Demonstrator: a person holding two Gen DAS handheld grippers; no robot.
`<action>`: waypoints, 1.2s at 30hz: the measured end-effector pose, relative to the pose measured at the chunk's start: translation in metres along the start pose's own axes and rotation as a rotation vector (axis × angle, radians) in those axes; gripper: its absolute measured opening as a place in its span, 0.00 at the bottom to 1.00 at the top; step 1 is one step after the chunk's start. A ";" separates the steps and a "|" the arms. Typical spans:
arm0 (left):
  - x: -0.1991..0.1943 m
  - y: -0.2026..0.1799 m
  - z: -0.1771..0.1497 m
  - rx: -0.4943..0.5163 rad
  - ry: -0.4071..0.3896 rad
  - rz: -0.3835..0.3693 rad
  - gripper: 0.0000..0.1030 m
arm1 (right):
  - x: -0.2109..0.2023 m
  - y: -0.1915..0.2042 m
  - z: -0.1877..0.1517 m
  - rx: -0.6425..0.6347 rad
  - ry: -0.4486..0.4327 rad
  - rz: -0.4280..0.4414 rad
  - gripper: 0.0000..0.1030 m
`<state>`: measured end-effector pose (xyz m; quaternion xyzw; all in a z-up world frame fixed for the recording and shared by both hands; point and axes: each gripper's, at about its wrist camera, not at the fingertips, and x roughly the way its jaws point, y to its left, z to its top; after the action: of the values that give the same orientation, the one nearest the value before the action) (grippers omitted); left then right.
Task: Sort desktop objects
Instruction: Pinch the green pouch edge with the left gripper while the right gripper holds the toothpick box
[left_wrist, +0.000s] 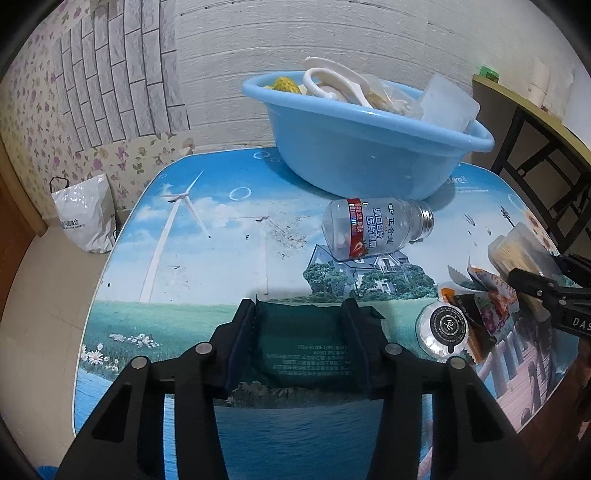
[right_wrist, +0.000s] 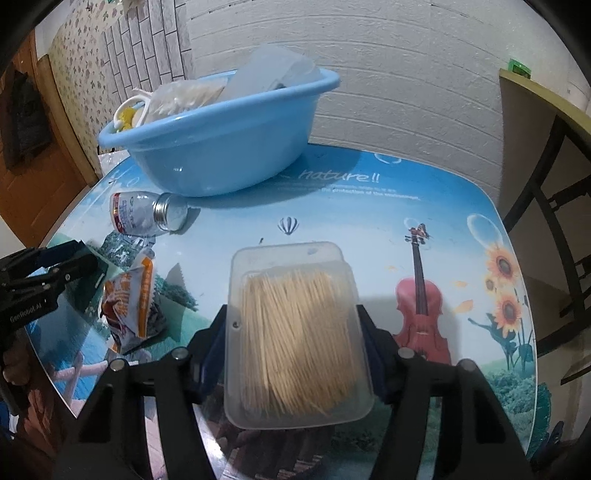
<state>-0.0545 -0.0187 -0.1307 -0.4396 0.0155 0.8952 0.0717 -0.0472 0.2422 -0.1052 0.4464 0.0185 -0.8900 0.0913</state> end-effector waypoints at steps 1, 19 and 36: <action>0.000 0.001 0.000 0.000 0.001 0.000 0.45 | -0.002 0.000 0.000 0.000 -0.006 -0.001 0.60; 0.006 0.006 0.002 -0.029 0.028 -0.022 0.70 | -0.009 0.001 0.001 0.009 -0.019 0.011 0.60; 0.011 -0.025 0.007 0.085 -0.001 -0.041 0.51 | -0.007 0.002 -0.001 0.012 -0.009 0.015 0.60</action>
<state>-0.0628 0.0081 -0.1342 -0.4358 0.0442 0.8923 0.1087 -0.0416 0.2410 -0.1004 0.4430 0.0093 -0.8914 0.0952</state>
